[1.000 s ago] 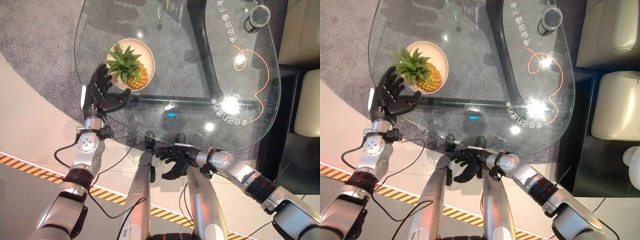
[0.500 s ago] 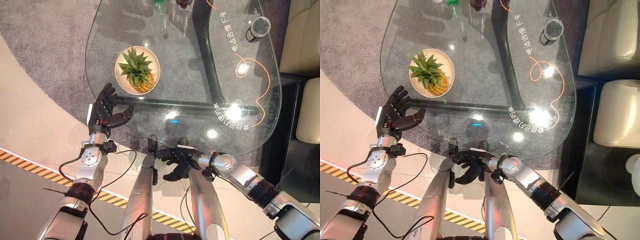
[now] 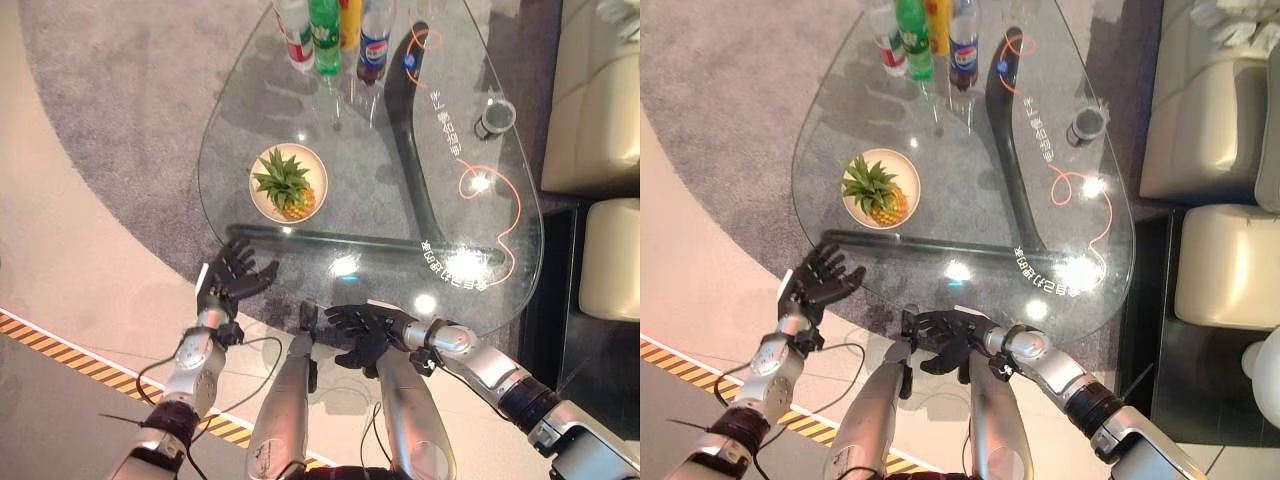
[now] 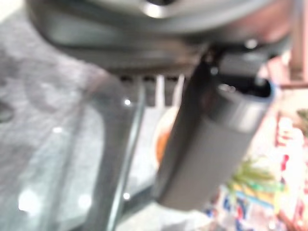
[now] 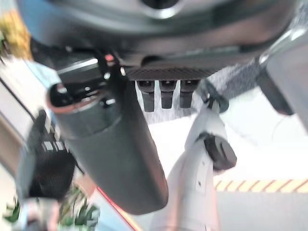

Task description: Pick up the fruit to the plate

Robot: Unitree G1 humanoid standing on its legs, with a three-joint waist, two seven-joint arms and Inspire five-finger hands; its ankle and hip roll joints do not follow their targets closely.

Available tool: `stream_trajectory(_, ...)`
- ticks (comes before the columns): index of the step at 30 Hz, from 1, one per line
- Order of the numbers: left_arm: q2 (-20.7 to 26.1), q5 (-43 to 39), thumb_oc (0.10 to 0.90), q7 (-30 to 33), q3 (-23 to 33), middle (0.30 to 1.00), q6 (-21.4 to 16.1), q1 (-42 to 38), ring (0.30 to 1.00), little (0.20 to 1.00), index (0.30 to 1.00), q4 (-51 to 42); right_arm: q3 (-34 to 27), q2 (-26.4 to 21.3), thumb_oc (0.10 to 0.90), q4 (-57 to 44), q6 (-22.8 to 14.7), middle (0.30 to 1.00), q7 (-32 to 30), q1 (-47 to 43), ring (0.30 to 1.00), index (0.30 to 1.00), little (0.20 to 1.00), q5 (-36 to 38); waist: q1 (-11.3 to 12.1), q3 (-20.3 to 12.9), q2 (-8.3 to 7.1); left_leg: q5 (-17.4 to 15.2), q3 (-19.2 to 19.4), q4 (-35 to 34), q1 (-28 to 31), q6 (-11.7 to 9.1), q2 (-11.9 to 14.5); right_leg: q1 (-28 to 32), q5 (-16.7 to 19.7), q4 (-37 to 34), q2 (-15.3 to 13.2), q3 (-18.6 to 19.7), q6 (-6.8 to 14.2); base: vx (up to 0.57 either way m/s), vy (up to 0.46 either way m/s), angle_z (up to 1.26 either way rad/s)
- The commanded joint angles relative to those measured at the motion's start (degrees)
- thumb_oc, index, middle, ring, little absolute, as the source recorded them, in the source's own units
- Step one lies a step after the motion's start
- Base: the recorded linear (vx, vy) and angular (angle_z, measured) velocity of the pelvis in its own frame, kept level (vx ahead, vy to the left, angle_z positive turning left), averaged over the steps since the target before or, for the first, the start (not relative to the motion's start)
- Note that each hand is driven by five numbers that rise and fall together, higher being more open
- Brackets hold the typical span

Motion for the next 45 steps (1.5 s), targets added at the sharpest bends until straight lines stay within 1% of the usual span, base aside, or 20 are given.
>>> stream_trajectory(1, -0.39, 0.26, 0.8, -1.43, 2.68, 0.9, -1.23, 2.33, 0.9, 0.9, 0.9, -2.35, -2.12, 1.79, 0.8, -2.3, -4.98, 0.9, -0.74, 4.7, 0.9, 0.9, 0.9, -0.48, -0.03, -3.26, -0.77, -3.53, -1.22, 3.34, 2.94, 0.16, -2.8, 10.32, 4.23, -12.77, -0.21, 0.25, 3.22, 0.07, -0.074, 0.07)
stream_trajectory(5, -1.62, 1.55, 0.8, -1.66, 2.54, 0.9, 1.36, 5.09, 0.9, 0.9, 0.9, -1.95, -4.35, 3.11, 0.8, 0.38, -5.34, 0.9, -1.62, 7.92, 0.9, 0.9, 0.9, -0.27, 0.75, -6.28, -1.24, -3.59, -2.05, 0.51, 6.9, -0.05, -2.49, 15.31, 4.42, -16.21, -0.28, -0.63, 3.43, 0.06, -0.068, 0.17)
stream_trajectory(7, -2.6, 1.94, 0.8, -1.77, 2.96, 0.9, 4.11, 6.79, 0.9, 0.9, 0.9, -0.53, -5.42, 4.32, 0.8, 1.45, -5.13, 0.9, -2.43, 10.34, 0.9, 0.9, 0.9, 0.11, 1.04, -8.36, -1.69, -3.7, -2.48, -0.88, 9.5, -0.16, -2.3, 18.55, 4.64, -18.23, -0.35, -0.92, 3.69, 0.08, -0.076, 0.12)
stream_trajectory(10, -3.65, 3.23, 0.8, -1.38, 3.23, 0.9, 5.61, 8.37, 0.9, 0.9, 0.9, 0.73, -6.38, 5.7, 0.8, 2.87, -5.01, 0.9, -3.27, 12.72, 0.9, 0.9, 0.9, -0.13, 1.24, -10.48, -1.98, -3.79, -2.63, -1.73, 11.47, -0.23, -2.11, 20.88, 4.89, -19.49, -0.31, -1.0, 3.85, 0.07, -0.025, 0.1)
stream_trajectory(14, -5.7, 4.28, 0.8, -2.88, 4.16, 0.9, 9.79, 10.67, 0.9, 0.9, 0.9, 4.31, -8.62, 8.29, 0.8, 6.5, -5.05, 0.9, -5.57, 16.47, 0.9, 0.9, 0.9, -0.66, 1.23, -14.23, -2.13, -3.67, -2.81, -3.73, 14.56, -0.31, -1.5, 24.09, 5.46, -21.55, -0.33, -1.06, 4.24, 0.08, 0.0, 0.07)
stream_trajectory(16, -6.88, 5.13, 0.8, -2.41, 4.8, 0.9, 10.01, 11.12, 0.9, 0.9, 0.9, 6.95, -9.88, 9.57, 0.8, 8.85, -4.84, 0.9, -6.85, 17.41, 0.9, 0.9, 0.9, -0.52, 0.99, -16.02, -2.12, -3.5, -2.6, -4.9, 15.9, -0.34, -1.13, 25.32, 5.74, -22.51, -0.27, -0.93, 4.44, 0.08, 0.014, 0.03)
stream_trajectory(17, -7.23, 5.43, 0.8, -2.34, 5.16, 0.9, 9.98, 11.15, 0.9, 0.9, 0.9, 8.12, -10.42, 9.99, 0.8, 10.3, -5.37, 0.9, -7.3, 17.74, 0.9, 0.9, 0.9, -0.39, 0.9, -16.72, -2.08, -3.46, -2.45, -5.31, 16.43, -0.39, -0.94, 25.82, 5.8, -22.87, -0.28, -0.92, 4.52, 0.1, 0.014, 0.01)
stream_trajectory(18, -7.91, 5.58, 0.8, -2.16, 5.7, 0.9, 9.78, 11.15, 0.9, 0.9, 0.9, 10.19, -11.34, 10.68, 0.8, 13.07, -6.54, 0.9, -8.59, 18.19, 0.9, 0.9, 0.9, -0.21, 0.71, -17.91, -2.0, -3.49, -2.15, -5.8, 17.22, -0.46, -0.67, 26.62, 5.88, -23.43, -0.31, -0.86, 4.62, 0.1, 0.013, 0.0)
stream_trajectory(20, -8.84, 4.45, 0.8, -1.19, 6.63, 0.9, 10.15, 11.27, 0.9, 0.9, 0.9, 12.82, -12.75, 11.83, 0.8, 16.66, -7.0, 0.9, -11.95, 18.89, 0.9, 0.9, 0.9, 0.02, 0.35, -19.41, -1.81, -3.6, -1.69, -6.38, 18.32, -0.48, -0.31, 27.67, 6.0, -24.11, -0.33, -0.71, 4.74, 0.07, 0.014, 0.0)
stream_trajectory(23, -10.19, 3.57, 0.8, -1.27, 7.79, 0.9, 10.46, 11.34, 0.9, 0.9, 0.9, 17.16, -14.83, 13.17, 0.8, 22.31, -8.26, 0.9, -16.01, 19.41, 0.9, 0.9, 0.9, 2.75, -0.12, -20.77, -1.7, -4.13, -1.01, -6.61, 19.63, -0.41, 0.07, 28.9, 6.08, -24.83, -0.49, -0.54, 4.9, 0.05, 0.011, -0.03)
stream_trajectory(24, -10.95, 3.57, 0.8, -1.36, 7.97, 0.9, 10.86, 11.42, 0.9, 0.9, 0.9, 19.41, -16.0, 13.97, 0.8, 25.26, -8.4, 0.9, -17.33, 19.51, 0.9, 0.9, 0.9, 5.59, -0.3, -21.34, -1.69, -4.41, -0.61, -6.64, 20.2, -0.37, 0.25, 29.52, 6.19, -25.25, -0.56, -0.42, 5.0, 0.05, 0.001, -0.01)
stream_trajectory(26, -11.44, 4.08, 0.8, -2.02, 8.25, 0.9, 11.13, 11.52, 0.9, 0.9, 0.9, 21.31, -17.13, 14.69, 0.8, 27.36, -8.3, 0.9, -17.83, 19.67, 0.9, 0.9, 0.9, 7.22, -0.43, -21.73, -1.67, -4.6, -0.32, -6.68, 20.54, -0.32, 0.34, 29.85, 6.31, -25.59, -0.59, -0.3, 5.07, 0.02, 0.0, 0.0)
stream_trajectory(27, -11.96, 4.52, 0.8, -3.43, 8.46, 0.9, 12.09, 11.52, 0.9, 0.9, 0.9, 23.88, -18.54, 15.57, 0.8, 30.11, -8.83, 0.9, -18.72, 19.75, 0.9, 0.9, 0.9, 9.65, -0.56, -22.25, -1.64, -4.8, -0.01, -6.8, 20.98, -0.23, 0.42, 30.35, 6.47, -26.1, -0.59, -0.1, 5.13, 0.04, -0.003, -0.01)
stream_trajectory(30, -12.79, 4.95, 0.8, -5.37, 8.28, 0.9, 12.53, 11.44, 0.9, 0.9, 0.9, 30.01, -21.95, 16.88, 0.8, 37.15, -9.89, 0.9, -17.85, 19.53, 0.9, 0.9, 0.9, 10.69, -0.85, -23.45, -1.39, -5.27, 0.79, -7.41, 22.33, 0.02, 0.71, 31.61, 6.94, -27.43, -0.68, 0.23, 5.5, 0.07, -0.001, -0.13)
stream_trajectory(31, -12.98, 2.69, 0.8, -5.69, 9.18, 0.9, 13.41, 11.45, 0.9, 0.9, 0.9, 32.61, -23.38, 17.33, 0.8, 40.17, -10.78, 0.9, -19.07, 19.25, 0.9, 0.9, 0.9, 10.56, -0.93, -23.97, -1.22, -5.55, 1.1, -7.7, 23.03, 0.06, 0.79, 32.18, 7.09, -28.01, -0.76, 0.41, 5.69, 0.07, 0.013, -0.25)
stream_trajectory(33, -13.19, 2.06, 0.8, -5.63, 10.59, 0.9, 13.43, 11.35, 0.9, 0.9, 0.9, 35.0, -25.19, 17.82, 0.8, 43.87, -11.83, 0.9, -20.7, 18.88, 0.9, 0.9, 0.9, 11.27, -0.89, -24.57, -1.08, -5.82, 1.26, -8.06, 23.61, 0.13, 0.82, 32.48, 7.08, -28.25, -0.85, 0.49, 5.8, 0.05, 0.014, -0.15)
stream_trajectory(36, -13.8, 0.67, 0.8, -4.43, 12.83, 0.9, 15.34, 11.08, 0.9, 0.9, 0.9, 38.11, -29.02, 19.1, 0.8, 49.24, -13.27, 0.9, -25.45, 18.55, 0.9, 0.9, 0.9, 14.08, -0.8, -25.57, -0.95, -6.23, 1.67, -8.64, 24.5, 0.29, 0.98, 32.98, 7.01, -28.44, -0.94, 0.48, 5.95, 0.05, 0.012, -0.01)
stream_trajectory(38, -14.06, 1.15, 0.8, -4.09, 13.51, 0.9, 16.47, 11.01, 0.9, 0.9, 0.9, 39.28, -30.31, 19.5, 0.8, 51.27, -13.63, 0.9, -27.13, 18.58, 0.9, 0.9, 0.9, 14.16, -0.82, -25.98, -0.95, -6.48, 1.86, -8.7, 24.79, 0.36, 0.98, 33.15, 6.93, -28.48, -0.95, 0.58, 5.98, 0.04, 0.015, -0.01)
stream_trajectory(40, -14.18, 3.4, 0.8, -4.26, 14.0, 0.9, 18.4, 10.71, 0.9, 0.9, 0.9, 41.02, -32.13, 19.74, 0.8, 53.65, -13.62, 0.9, -29.77, 18.71, 0.9, 0.9, 0.9, 13.57, -0.88, -26.64, -0.87, -6.7, 1.99, -8.9, 25.17, 0.48, 0.93, 33.4, 6.97, -28.57, -0.99, 0.73, 6.1, 0.04, 0.019, -0.06)
stream_trajectory(45, -14.07, 3.21, 0.8, -6.29, 13.83, 0.9, 19.14, 10.43, 0.9, 0.9, 0.9, 42.24, -32.84, 19.74, 0.8, 55.25, -12.5, 0.9, -31.11, 18.74, 0.9, 0.9, 0.9, 12.24, -0.86, -27.43, -0.65, -6.99, 1.98, -9.35, 25.71, 0.59, 0.85, 33.69, 6.99, -28.81, -1.26, 0.61, 6.31, 0.03, 0.017, -0.04)
